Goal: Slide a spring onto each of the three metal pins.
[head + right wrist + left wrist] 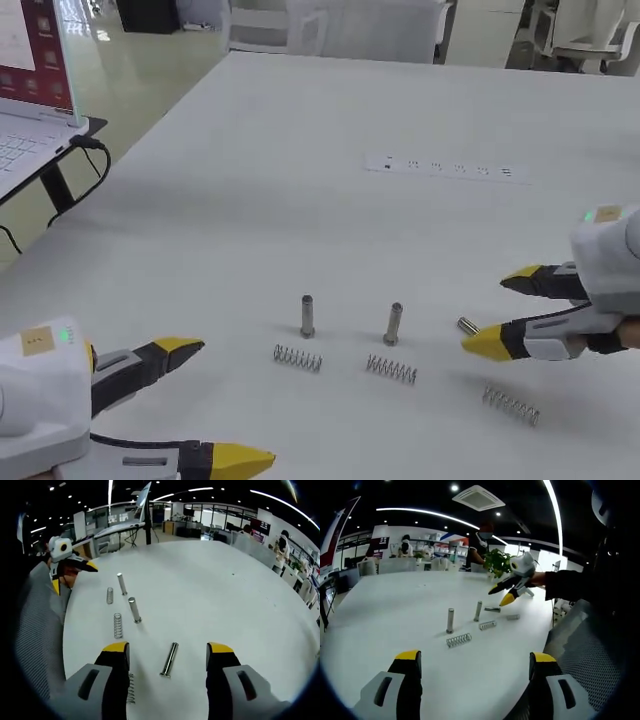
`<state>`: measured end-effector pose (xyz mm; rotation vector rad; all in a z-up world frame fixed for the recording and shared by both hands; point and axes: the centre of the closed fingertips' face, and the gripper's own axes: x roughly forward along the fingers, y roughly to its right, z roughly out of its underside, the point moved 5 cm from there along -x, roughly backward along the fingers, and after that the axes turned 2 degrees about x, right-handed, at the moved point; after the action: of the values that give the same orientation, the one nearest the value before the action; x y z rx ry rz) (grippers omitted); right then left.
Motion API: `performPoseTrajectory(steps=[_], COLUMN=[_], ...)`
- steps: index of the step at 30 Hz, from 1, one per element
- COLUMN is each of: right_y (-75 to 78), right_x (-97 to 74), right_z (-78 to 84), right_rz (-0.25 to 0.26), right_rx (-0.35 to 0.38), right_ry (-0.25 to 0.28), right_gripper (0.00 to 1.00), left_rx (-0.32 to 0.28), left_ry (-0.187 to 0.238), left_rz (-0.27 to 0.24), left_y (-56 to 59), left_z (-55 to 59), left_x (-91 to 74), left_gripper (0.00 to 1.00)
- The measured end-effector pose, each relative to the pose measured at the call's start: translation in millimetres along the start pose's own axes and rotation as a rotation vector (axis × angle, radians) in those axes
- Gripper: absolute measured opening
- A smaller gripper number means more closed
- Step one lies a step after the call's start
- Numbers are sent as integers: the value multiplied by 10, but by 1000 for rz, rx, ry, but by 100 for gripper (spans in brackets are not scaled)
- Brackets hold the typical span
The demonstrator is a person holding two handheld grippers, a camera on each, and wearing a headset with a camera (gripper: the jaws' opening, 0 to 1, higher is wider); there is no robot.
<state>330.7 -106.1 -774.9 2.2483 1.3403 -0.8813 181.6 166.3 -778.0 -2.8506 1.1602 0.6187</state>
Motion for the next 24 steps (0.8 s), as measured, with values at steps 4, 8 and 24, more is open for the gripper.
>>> performPoseTrajectory(steps=[4,8,24], right_y=[4,13,95], right_x=[61,115,261], right_z=[13,39,66], right_rz=[1,11,41], right_rx=[14,17,50], right_ry=[-26,-61,-126], right_gripper=[55,48,21], left_rx=[-1,0,-4], left_ry=[1,-1,-2], left_rz=[-2,-3,-12], left_y=[-3,-4,-7], left_z=[-1,-1,2], left_x=[0,2,6], left_gripper=[86,86,85])
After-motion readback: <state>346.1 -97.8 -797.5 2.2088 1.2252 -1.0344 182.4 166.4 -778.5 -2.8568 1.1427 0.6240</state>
